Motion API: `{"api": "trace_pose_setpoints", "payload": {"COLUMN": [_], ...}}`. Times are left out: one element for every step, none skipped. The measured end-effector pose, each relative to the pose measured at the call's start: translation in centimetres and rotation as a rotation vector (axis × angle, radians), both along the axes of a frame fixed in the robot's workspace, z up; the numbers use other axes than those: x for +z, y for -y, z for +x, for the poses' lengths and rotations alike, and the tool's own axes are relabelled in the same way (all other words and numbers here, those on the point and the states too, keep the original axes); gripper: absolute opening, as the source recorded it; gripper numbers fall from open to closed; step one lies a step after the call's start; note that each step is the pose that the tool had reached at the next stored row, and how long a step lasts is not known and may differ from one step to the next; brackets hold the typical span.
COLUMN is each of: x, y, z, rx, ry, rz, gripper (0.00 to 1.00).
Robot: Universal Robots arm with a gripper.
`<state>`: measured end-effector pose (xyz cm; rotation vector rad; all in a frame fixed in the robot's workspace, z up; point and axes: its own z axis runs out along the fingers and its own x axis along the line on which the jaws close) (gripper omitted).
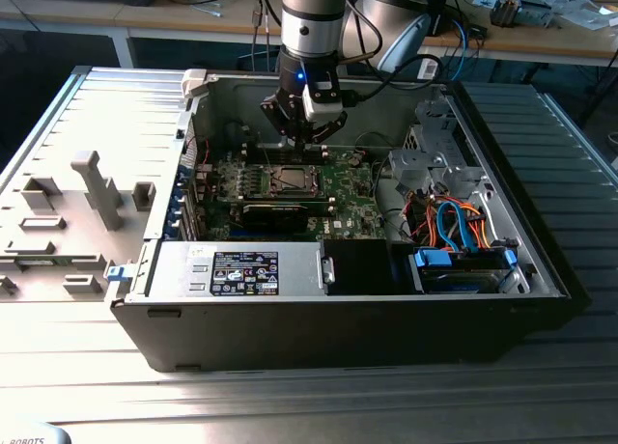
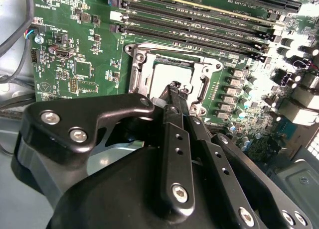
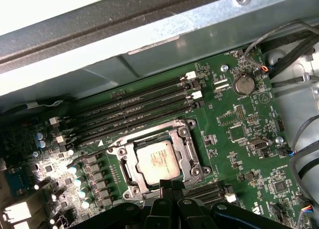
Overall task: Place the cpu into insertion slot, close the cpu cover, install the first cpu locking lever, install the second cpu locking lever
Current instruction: 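Install the first cpu locking lever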
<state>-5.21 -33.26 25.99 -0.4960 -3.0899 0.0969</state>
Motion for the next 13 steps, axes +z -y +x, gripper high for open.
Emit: {"api": "trace_pose_setpoints", "payload": {"x": [0.0,0.0,0.0,0.0,0.0,0.0,0.0,0.0,0.0,0.0,0.0,0.0,0.0], "y": [0.0,0.0,0.0,0.0,0.0,0.0,0.0,0.0,0.0,0.0,0.0,0.0,0.0], "z": [0.0,0.0,0.0,0.0,0.0,0.0,0.0,0.0,0.0,0.0,0.0,0.0,0.0], "rx": [0.0,0.001,0.002,0.002,0.002,0.003,0.003,0.004,0.004,0.004,0.005,0.006,0.006], "ry": [0.0,0.0001,0.0001,0.0,0.0,0.0,0.0,0.0,0.0,0.0,0.0,0.0001,0.0], "rz": [0.0,0.0,0.0,0.0,0.0001,0.0,0.0001,0.0,0.0,0.0,0.0,0.0,0.0], "gripper": [0.11,0.11,0.11,0.11,0.11,0.11,0.11,0.11,0.11,0.11,0.11,0.11,0.11]}}
